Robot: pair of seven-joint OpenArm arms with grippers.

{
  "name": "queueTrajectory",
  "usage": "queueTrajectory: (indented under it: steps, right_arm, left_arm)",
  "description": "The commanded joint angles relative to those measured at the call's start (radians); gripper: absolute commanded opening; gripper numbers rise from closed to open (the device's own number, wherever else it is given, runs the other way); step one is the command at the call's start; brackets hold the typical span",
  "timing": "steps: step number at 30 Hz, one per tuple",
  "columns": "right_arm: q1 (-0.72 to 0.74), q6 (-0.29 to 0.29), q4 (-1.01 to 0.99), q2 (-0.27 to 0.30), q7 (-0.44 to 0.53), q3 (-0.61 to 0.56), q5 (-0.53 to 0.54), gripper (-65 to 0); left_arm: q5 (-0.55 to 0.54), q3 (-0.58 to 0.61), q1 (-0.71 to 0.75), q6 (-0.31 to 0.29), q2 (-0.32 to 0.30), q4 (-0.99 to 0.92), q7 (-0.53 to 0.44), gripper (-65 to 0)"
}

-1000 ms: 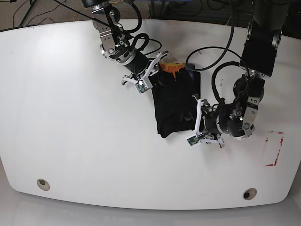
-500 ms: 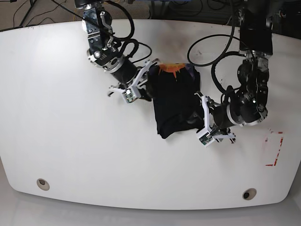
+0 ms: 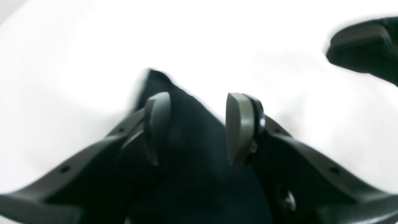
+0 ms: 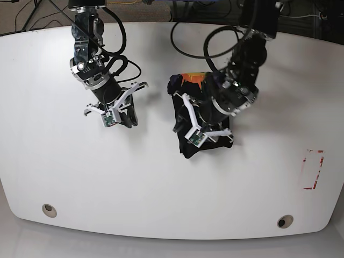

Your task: Layout the t-shirt on the table in an organized manner, then fold the t-shirt properly

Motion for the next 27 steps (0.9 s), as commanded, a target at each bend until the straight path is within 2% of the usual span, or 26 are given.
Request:
queueTrajectory:
  steps: [1,2,5,14,19,23,27]
  right_arm:
    - [0.011,-0.001,0.029,0.013,0.025,0.028,0.015,-56.9]
    - [0.008,-0.001,0.031,0.015,0.025,0.045,0.015,-56.9]
    - [0.005,-0.001,0.033,0.015,0.025,0.065,0.015,-56.9]
    - [0.001,0.001,0.029,0.015,0.025,0.091,0.015,-56.9]
    - [0.001,0.001,0.029,0.015,0.025,0.091,0.015,-56.9]
    - [0.001,0.001,0.031,0.011,0.025,0.091,0.015,-56.9]
    - [0.001,0.001,0.029,0.011,0.025,0.091,0.015,-56.9]
  left_arm:
    - [0.064,0.021,0.009,0.057,0.037,0.001,-0.074,-39.0]
    - [0.108,0.031,0.026,0.105,0.052,-0.016,-0.106,-39.0]
    - [0.168,0.035,0.06,0.183,0.083,-0.053,-0.162,-39.0]
    - [0.219,0.027,0.118,0.352,0.09,-0.18,-0.291,-39.0]
    - [0.212,0.015,0.129,0.362,0.043,-0.276,-0.338,-39.0]
    - [0.212,0.013,0.126,0.362,0.035,-0.369,-0.363,-39.0]
    - [0.212,0.013,0.119,0.361,0.0,-0.443,-0.381,-38.9]
